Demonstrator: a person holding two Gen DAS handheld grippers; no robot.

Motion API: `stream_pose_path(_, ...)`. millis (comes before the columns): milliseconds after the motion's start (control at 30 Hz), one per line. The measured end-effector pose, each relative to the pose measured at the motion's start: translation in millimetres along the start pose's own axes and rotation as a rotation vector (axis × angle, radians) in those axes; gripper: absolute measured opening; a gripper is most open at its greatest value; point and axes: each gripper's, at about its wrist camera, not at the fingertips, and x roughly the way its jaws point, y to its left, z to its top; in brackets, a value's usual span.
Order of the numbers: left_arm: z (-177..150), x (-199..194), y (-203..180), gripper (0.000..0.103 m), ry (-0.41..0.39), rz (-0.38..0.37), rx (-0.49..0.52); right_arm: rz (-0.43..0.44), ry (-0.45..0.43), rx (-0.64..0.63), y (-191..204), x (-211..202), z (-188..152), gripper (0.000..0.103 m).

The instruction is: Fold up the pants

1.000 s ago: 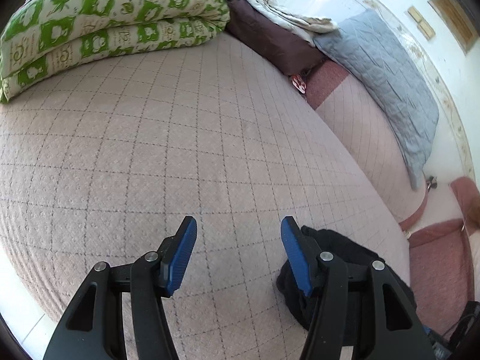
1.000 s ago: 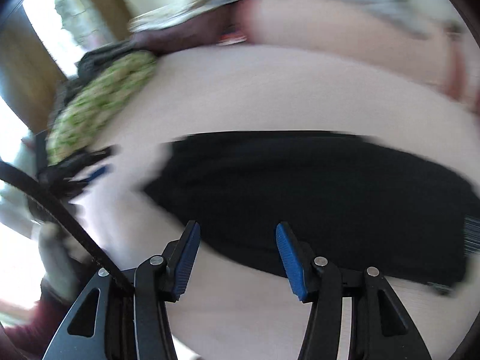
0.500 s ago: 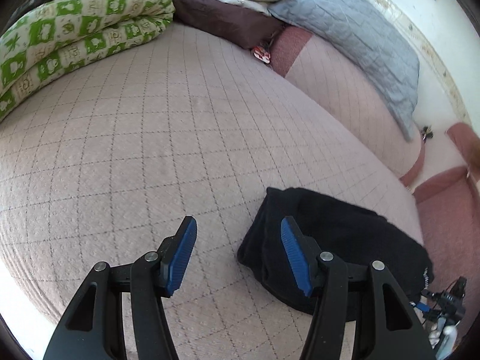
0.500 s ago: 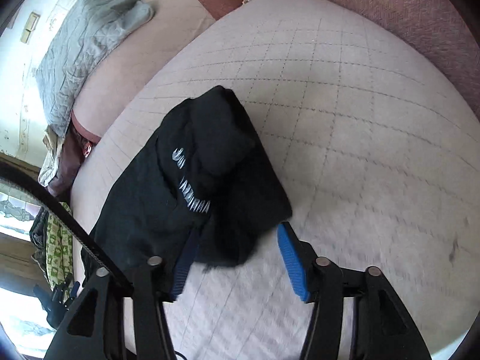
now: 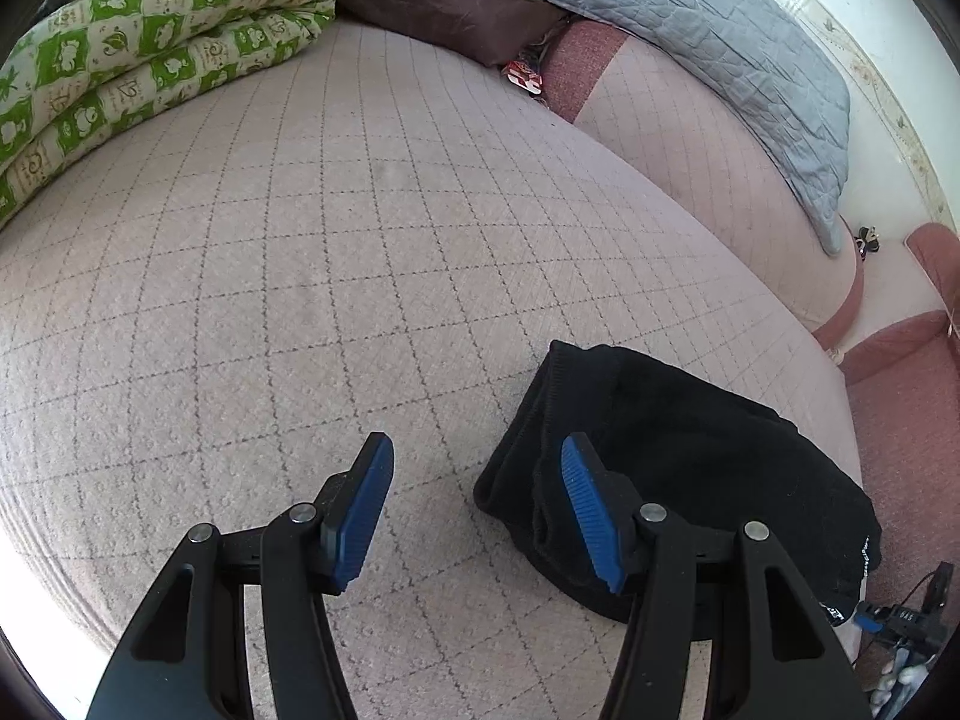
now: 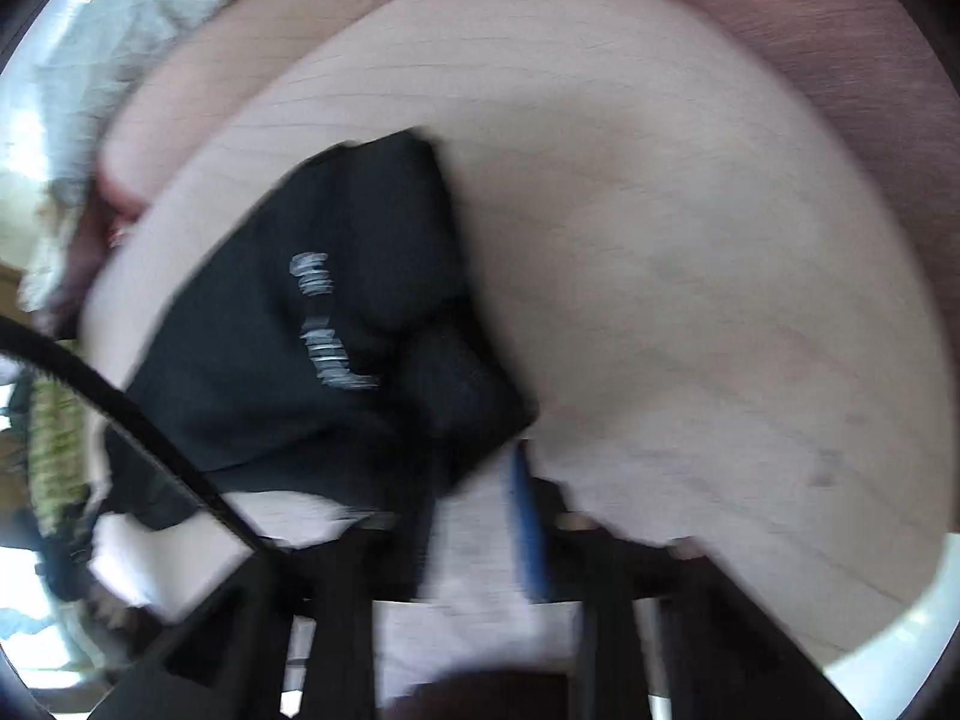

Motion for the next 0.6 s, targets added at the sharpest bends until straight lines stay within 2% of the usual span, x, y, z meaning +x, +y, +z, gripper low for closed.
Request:
stream_pose_path(33, 0.1, 0.6, -0.8, 0.058, 0.0, -0.002, 0.002, 0.02, -0.029, 0.011, -2.5, -7.0, 1.0, 0.04)
stream_pose_path(67, 0.3, 1.3, -1.9, 0.058, 0.0, -0.005, 0.004, 0.092, -0.054, 0.035, -5.0, -14.2, 2.4, 0.04)
stream_pose_path(100, 0.2, 2.0, -2.5, 0.058, 0.001, -0.008, 0.004, 0.155, -0.075, 0.061, -5.7, -18.7, 4.8, 0.044)
stream_pose_path(167, 0.2, 4.9, -2.8, 0.058, 0.009, -0.018, -0.004, 0.218, -0.109, 0.087, -1.4, -21.5, 11.1, 0.053)
stream_pose_path(200, -0.1, 6.5, -2.6, 0.058, 0.015, -0.021, -0.008, 0.217, -0.118, 0.085, -1.1, -19.7, 14.8, 0.059)
stream_pose_path(300, -0.9, 7.9, -2.3, 0.058, 0.019, -0.016, -0.009, 0.199, -0.125, 0.1, 12.4, 3.2, 33.4, 0.061)
stream_pose_path(333, -0.8, 7.1, -2.4, 0.058, 0.019, -0.014, -0.009, 0.206, -0.105, 0.117, 17.4, 13.6, 37.8, 0.057)
stream_pose_path(367, -0.8, 6.2, -1.6, 0.058, 0.018, -0.014, -0.01, 0.232, -0.061, 0.132, 19.4, 23.7, 37.8, 0.022)
stream_pose_path(400, -0.7, 5.4, -0.5, 0.058, 0.019, -0.017, -0.014, 0.256, -0.033, 0.144, 21.2, 28.3, 35.7, 0.014)
stream_pose_path(467, -0.2, 4.3, 3.3, 0.058, 0.022, -0.032, -0.03, 0.268, -0.064, 0.148, 21.2, 17.8, 31.9, 0.014)
stream_pose_path(600, 2.5, 6.6, 9.5, 0.058, 0.042, -0.073, -0.065, 0.406, -0.065, 0.247, 1.7, -14.9, 17.9, 0.014)
